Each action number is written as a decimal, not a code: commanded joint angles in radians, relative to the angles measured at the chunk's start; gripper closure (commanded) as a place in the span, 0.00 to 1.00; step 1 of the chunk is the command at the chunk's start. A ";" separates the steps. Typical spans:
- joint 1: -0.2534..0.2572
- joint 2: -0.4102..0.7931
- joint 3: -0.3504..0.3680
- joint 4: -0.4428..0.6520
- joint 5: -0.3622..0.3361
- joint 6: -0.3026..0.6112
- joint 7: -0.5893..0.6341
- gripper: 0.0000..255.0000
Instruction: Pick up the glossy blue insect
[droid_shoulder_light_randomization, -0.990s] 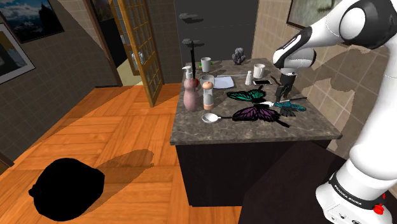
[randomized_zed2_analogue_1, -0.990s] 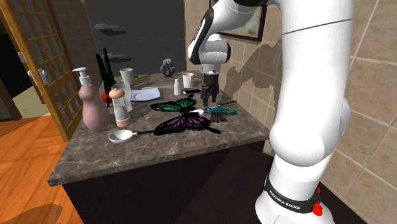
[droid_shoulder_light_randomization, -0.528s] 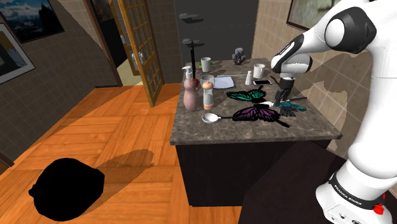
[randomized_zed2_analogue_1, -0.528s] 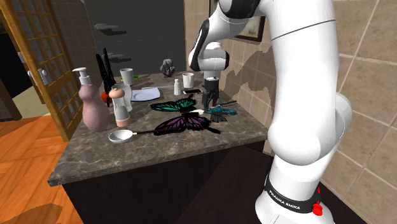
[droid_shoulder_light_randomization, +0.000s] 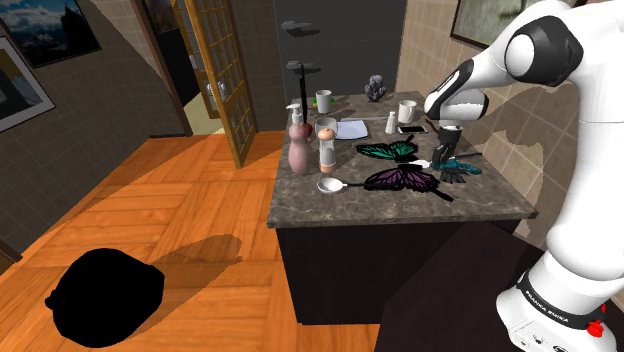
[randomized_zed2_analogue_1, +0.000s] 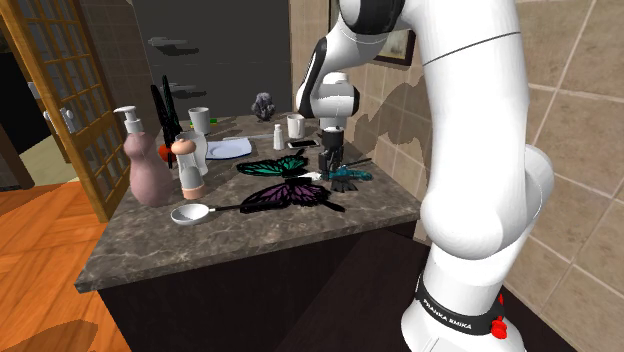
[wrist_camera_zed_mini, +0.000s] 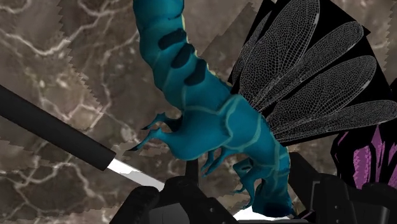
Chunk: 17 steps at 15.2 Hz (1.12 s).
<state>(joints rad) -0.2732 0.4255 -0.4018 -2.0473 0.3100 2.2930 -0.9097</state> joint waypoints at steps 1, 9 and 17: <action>0.000 0.000 0.000 0.000 0.000 0.000 0.000 1.00; 0.007 -0.028 -0.010 0.003 -0.018 -0.029 0.013 1.00; 0.023 -0.104 -0.032 0.018 -0.065 -0.111 0.048 1.00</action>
<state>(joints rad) -0.2515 0.3297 -0.4317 -2.0325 0.2502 2.1925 -0.8658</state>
